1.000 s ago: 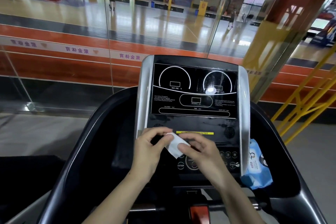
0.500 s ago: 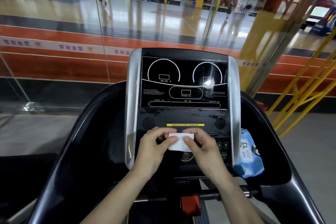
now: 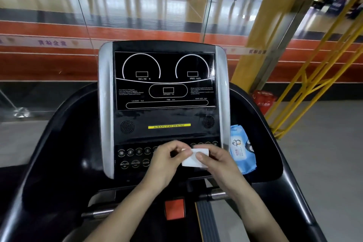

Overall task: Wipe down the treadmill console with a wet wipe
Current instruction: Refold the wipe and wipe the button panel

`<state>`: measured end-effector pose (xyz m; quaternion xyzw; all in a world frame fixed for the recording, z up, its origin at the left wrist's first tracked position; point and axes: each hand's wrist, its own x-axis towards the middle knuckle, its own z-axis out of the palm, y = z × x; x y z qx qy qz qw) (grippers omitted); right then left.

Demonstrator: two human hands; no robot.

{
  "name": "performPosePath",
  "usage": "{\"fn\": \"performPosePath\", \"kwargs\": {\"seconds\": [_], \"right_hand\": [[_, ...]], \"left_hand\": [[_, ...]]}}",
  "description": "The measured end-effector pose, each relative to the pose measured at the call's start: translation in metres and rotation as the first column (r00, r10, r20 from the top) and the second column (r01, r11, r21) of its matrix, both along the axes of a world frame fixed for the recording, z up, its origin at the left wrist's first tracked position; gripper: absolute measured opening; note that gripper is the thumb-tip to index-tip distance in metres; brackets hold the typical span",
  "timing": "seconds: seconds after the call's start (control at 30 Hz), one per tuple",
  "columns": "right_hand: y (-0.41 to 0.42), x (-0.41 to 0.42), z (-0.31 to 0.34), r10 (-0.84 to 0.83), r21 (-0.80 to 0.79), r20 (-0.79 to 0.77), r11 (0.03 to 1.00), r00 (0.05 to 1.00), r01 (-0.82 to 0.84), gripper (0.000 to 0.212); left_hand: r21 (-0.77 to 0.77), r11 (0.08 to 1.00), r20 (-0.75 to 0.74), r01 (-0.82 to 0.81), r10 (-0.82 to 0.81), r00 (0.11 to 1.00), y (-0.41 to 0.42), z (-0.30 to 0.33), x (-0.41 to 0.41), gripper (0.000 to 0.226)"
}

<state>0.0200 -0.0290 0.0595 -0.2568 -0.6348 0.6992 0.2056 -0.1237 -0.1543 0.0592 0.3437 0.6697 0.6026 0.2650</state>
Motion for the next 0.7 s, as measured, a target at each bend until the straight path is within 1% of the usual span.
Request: {"fn": "performPosePath", "kwargs": {"seconds": [0.03,0.07,0.13,0.2,0.23,0.27,0.3,0.33,0.37,0.43,0.5,0.53,0.57,0.6,0.63,0.67,0.7], "right_hand": [[0.004,0.004,-0.004,0.018,-0.061,-0.004,0.998,1.0,-0.018,0.038],[0.007,0.008,-0.007,0.035,-0.097,-0.009,0.995,0.999,-0.036,0.039],[0.011,0.015,-0.012,0.058,-0.166,-0.011,0.984,0.998,-0.06,0.033],[0.014,0.021,-0.016,0.061,-0.183,0.01,0.981,0.998,-0.058,0.03],[0.016,0.024,-0.02,0.055,-0.173,0.023,0.984,0.998,-0.051,0.028],[0.018,0.026,-0.024,0.028,-0.17,0.035,0.985,0.999,-0.021,0.025],[0.021,0.028,-0.029,-0.032,-0.175,0.042,0.984,0.999,0.039,0.021],[0.025,0.029,-0.033,-0.121,-0.167,0.048,0.978,0.992,0.127,0.018],[0.031,0.03,-0.038,-0.232,-0.119,0.063,0.964,0.971,0.238,0.017],[0.042,0.028,-0.043,-0.431,0.081,0.065,0.901,0.9,0.426,0.019],[0.048,0.023,-0.045,-0.547,0.293,-0.028,0.796,0.837,0.53,0.024],[0.052,0.019,-0.049,-0.569,0.426,-0.115,0.713,0.815,0.557,0.026],[0.056,0.017,-0.054,-0.552,0.588,-0.201,0.593,0.809,0.551,0.029],[0.061,0.013,-0.065,-0.491,0.748,-0.247,0.451,0.836,0.487,0.031],[0.066,0.01,-0.076,-0.413,0.866,-0.241,0.317,0.878,0.387,0.036],[0.072,0.007,-0.087,-0.351,0.932,-0.195,0.223,0.916,0.284,0.043],[0.076,0.005,-0.099,-0.323,0.965,-0.129,0.177,0.938,0.194,0.048]], "left_hand": [[-0.015,1.0,-0.005,0.007,-0.007,1.0,0.003,-0.002,0.004,0.019],[-0.028,1.0,-0.019,0.01,-0.01,1.0,0.006,-0.004,0.008,0.02],[-0.048,0.999,-0.035,0.01,-0.011,0.999,0.009,-0.01,0.015,0.021],[-0.078,0.997,-0.067,0.023,-0.028,0.997,0.011,-0.015,0.017,0.018],[-0.104,0.994,-0.123,0.024,-0.037,0.992,0.012,-0.017,0.017,0.014],[-0.133,0.991,-0.221,-0.004,-0.026,0.975,0.013,-0.02,0.014,0.009],[-0.153,0.987,-0.347,-0.051,-0.005,0.938,0.014,-0.022,0.011,0.003],[-0.159,0.981,-0.482,-0.107,0.017,0.876,0.014,-0.025,0.008,0.004],[-0.152,0.976,-0.601,-0.156,0.034,0.798,0.015,-0.027,0.004,0.011],[-0.145,0.967,-0.767,-0.211,0.025,0.641,0.015,-0.032,-0.003,0.025],[-0.201,0.951,-0.849,-0.236,-0.049,0.526,0.018,-0.038,-0.009,0.042],[-0.249,0.935,-0.867,-0.251,-0.1,0.488,0.019,-0.042,-0.013,0.05],[-0.293,0.917,-0.879,-0.27,-0.147,0.454,0.019,-0.046,-0.015,0.057],[-0.325,0.903,-0.886,-0.282,-0.186,0.425,0.019,-0.051,-0.017,0.062],[-0.347,0.893,-0.889,-0.286,-0.216,0.404,0.019,-0.056,-0.018,0.064],[-0.361,0.89,-0.888,-0.28,-0.235,0.396,0.018,-0.059,-0.019,0.065],[-0.368,0.891,-0.885,-0.266,-0.248,0.394,0.017,-0.061,-0.019,0.065]]}}
